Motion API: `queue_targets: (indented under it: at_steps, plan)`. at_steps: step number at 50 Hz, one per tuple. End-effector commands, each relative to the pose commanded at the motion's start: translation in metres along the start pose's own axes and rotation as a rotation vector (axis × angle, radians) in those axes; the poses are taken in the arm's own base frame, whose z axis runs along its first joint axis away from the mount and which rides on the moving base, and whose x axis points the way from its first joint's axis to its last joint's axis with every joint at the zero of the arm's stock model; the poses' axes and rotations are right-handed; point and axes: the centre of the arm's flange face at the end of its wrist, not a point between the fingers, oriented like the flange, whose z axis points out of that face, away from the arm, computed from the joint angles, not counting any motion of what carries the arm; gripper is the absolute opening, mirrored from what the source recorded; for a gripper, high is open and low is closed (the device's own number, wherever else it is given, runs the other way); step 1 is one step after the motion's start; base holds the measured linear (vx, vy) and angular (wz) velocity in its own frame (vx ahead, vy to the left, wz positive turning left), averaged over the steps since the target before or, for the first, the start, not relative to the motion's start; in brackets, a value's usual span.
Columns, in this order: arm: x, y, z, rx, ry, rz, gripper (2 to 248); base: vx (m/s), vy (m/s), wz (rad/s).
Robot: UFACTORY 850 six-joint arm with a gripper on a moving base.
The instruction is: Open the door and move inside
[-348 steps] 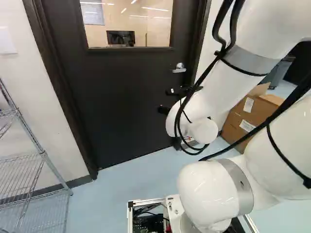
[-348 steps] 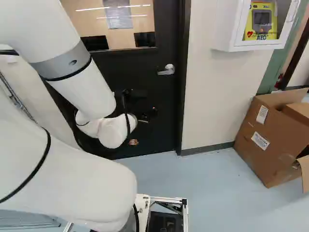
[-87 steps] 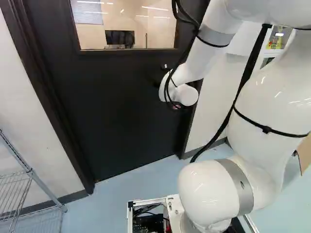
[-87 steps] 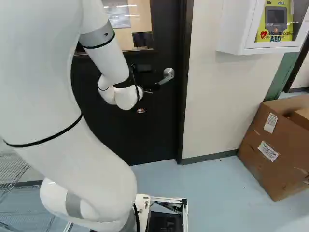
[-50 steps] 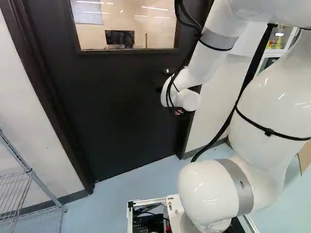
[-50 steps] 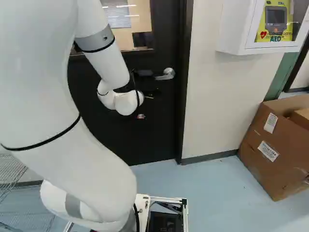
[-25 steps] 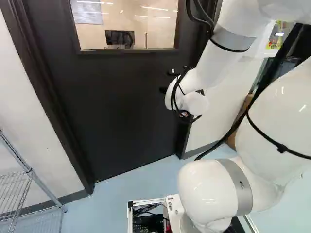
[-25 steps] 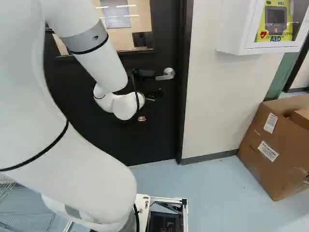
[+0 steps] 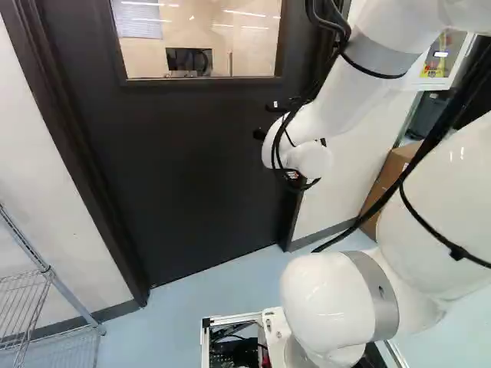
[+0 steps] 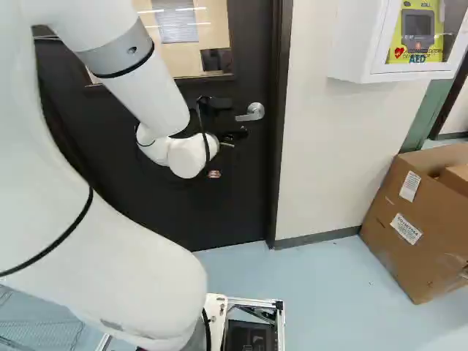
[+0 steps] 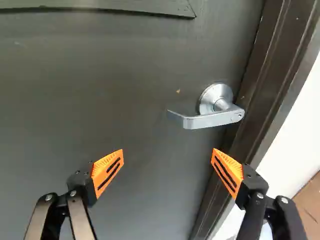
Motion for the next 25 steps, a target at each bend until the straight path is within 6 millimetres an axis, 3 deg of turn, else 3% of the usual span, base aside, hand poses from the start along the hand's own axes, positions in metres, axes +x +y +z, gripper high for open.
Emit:
queue_targets:
  at_steps: [25]
  plan:
    - [0.025,0.001,-0.001,-0.003,0.062,0.000,247,0.000,0.000,0.000]
